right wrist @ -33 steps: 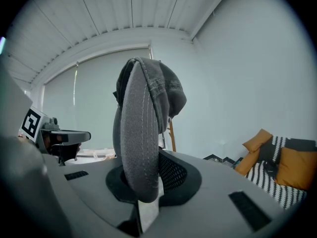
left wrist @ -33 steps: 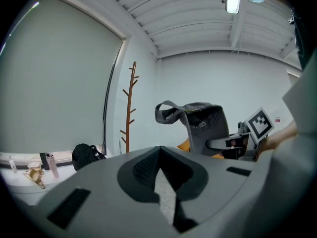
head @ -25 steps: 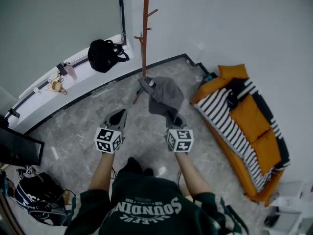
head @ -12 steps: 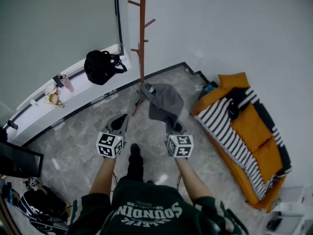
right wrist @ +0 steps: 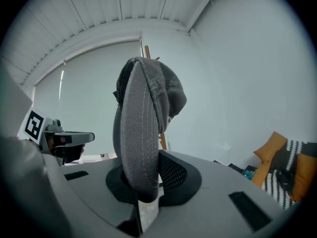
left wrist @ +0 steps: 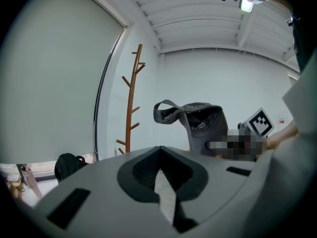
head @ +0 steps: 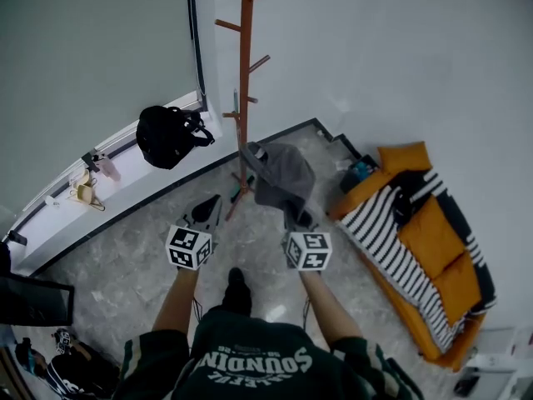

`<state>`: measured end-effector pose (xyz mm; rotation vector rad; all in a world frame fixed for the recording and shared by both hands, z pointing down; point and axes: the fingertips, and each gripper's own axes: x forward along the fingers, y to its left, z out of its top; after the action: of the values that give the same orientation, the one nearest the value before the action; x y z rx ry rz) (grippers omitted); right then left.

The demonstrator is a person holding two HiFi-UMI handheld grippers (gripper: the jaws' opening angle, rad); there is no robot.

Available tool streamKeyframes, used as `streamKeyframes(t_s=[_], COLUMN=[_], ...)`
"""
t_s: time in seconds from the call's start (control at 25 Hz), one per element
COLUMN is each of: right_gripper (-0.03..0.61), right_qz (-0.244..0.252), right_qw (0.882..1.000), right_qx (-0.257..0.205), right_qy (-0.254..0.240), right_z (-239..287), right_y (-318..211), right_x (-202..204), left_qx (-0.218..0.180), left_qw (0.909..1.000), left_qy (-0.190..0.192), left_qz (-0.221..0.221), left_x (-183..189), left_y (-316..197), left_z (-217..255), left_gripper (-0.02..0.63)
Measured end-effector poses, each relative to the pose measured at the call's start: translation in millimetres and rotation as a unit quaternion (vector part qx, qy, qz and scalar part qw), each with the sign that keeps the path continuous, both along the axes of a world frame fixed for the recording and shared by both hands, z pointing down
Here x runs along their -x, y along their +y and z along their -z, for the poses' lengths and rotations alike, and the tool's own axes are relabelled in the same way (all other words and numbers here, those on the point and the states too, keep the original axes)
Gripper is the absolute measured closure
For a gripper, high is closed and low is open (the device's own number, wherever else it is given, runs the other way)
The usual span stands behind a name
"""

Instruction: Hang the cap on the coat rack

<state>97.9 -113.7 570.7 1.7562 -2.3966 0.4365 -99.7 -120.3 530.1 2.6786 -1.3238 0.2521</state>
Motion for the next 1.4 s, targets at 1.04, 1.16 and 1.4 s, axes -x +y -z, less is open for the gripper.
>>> streamKeyframes(t_s=[1.04,1.16,1.4], right_gripper=[0.552,0.552,0.552], right_qz=[-0.065,-0.065,-0.050], right_qw=[0.998,0.998,0.998], right_qx=[-0.009,-0.013,-0.013], right_qy=[-0.016,-0.023,-0.036], right_z=[17,18,16], right_y=[-155,-168,-206], right_x=[-7,-15,-32], left_qx=[0.021,0.019,0.017], left_qw=[0.9981,0.9982,0.9993], left_qy=[0.012,0.009,0.006], left_qz=[-0.056,-0.055,-0.034], left_x=[-4,-11,-27], left_y=[-201,-209,-237], left_z=[-12,-11,-7], left_gripper=[0.615,0.615,0.614])
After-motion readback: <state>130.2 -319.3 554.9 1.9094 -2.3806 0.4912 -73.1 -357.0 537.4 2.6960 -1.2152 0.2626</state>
